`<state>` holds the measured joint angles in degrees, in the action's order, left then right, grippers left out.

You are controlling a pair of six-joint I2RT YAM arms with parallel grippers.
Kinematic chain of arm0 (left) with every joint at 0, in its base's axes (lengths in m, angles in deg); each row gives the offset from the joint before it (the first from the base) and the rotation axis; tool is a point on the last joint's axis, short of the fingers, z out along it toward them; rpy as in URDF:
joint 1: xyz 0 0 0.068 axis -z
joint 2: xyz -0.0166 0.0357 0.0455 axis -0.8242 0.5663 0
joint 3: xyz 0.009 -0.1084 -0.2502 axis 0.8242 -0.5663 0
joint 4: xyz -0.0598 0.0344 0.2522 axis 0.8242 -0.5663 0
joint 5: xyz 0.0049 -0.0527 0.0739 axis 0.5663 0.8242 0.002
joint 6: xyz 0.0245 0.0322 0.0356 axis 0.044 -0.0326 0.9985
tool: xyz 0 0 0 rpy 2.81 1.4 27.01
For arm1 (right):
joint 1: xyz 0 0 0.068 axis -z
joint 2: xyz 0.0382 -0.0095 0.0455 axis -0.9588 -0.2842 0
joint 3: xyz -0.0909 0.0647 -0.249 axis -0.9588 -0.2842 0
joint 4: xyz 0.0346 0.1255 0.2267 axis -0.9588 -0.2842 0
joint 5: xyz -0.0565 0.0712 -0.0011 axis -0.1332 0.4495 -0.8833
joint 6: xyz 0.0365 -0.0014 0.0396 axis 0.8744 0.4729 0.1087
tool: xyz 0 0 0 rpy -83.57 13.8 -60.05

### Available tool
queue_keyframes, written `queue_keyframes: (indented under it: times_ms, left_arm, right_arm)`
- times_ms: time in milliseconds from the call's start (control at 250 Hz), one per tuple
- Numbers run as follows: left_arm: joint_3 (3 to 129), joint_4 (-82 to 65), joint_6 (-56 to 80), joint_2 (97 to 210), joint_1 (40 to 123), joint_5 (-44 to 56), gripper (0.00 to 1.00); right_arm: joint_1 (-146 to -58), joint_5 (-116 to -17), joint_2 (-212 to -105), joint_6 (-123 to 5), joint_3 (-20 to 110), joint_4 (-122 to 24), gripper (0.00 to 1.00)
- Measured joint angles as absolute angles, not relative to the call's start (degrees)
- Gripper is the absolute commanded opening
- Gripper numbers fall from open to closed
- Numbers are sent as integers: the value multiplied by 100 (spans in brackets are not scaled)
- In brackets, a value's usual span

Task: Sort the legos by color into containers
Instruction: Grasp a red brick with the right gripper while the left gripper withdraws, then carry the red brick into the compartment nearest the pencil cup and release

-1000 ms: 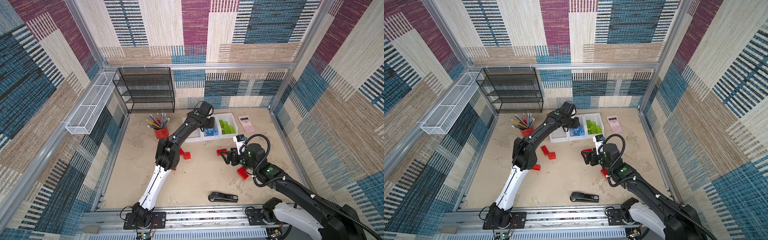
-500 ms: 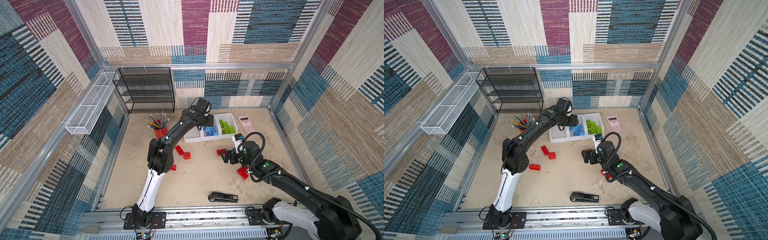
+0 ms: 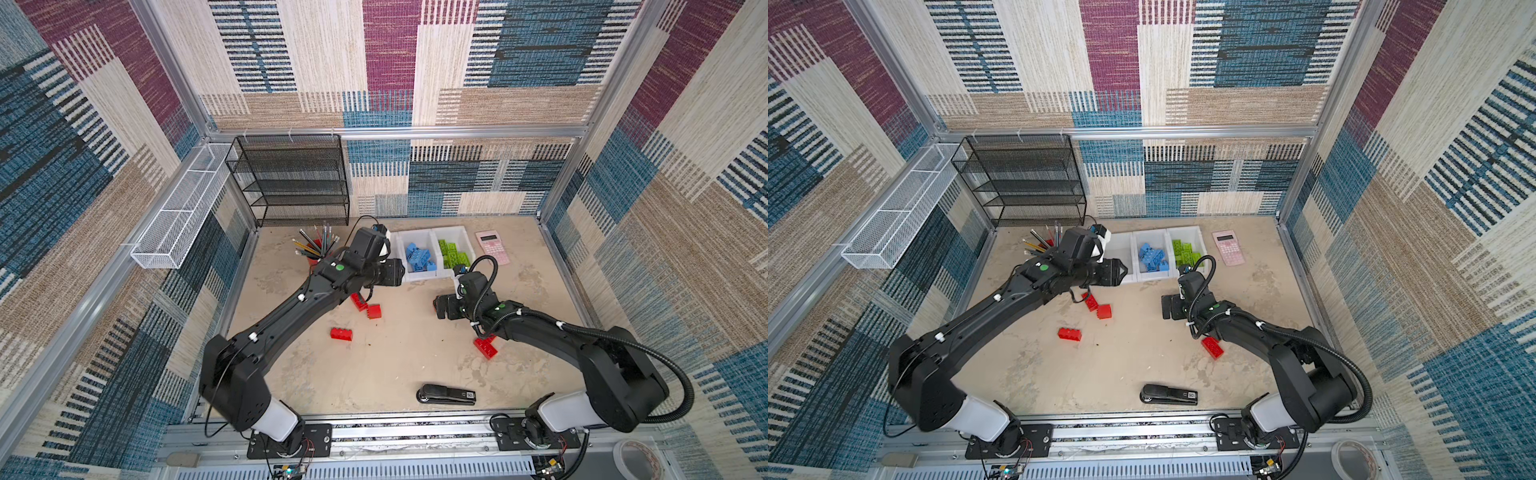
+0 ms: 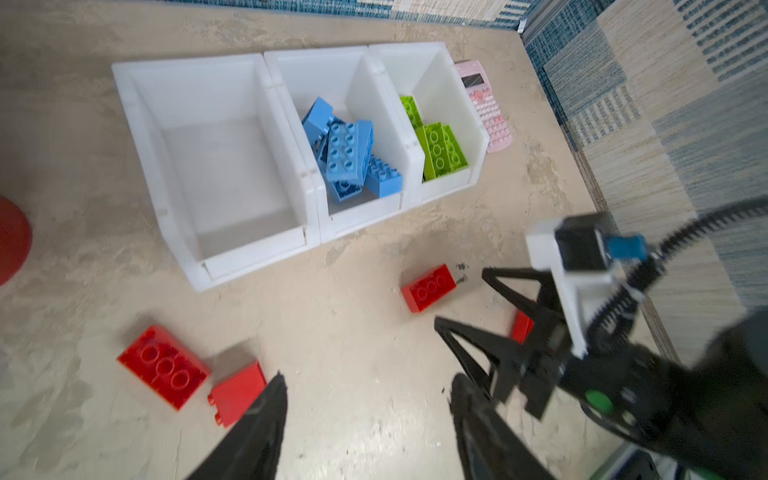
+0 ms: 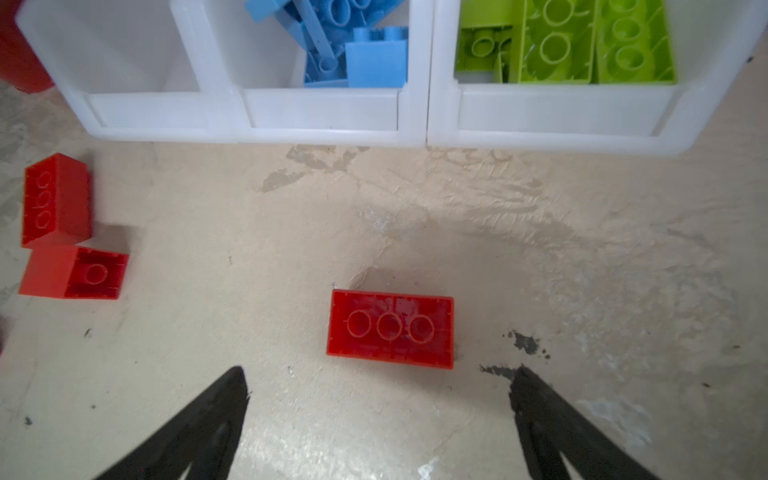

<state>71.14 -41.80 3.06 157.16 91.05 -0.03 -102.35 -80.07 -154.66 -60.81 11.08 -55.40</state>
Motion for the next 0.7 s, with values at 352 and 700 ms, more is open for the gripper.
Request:
queue_keyframes:
  times_ms: [352, 700]
  left_arm:
    - [4799, -4250, 81, 13375, 9116, -381, 64]
    - [4130, -4397, -166, 12849, 9119, -575, 64]
  right_arm:
    - [-10349, -8401, -16548, -6057, 1436, -5390, 95]
    - [-10535, -8875, -16747, -6005, 1428, -5320, 67]
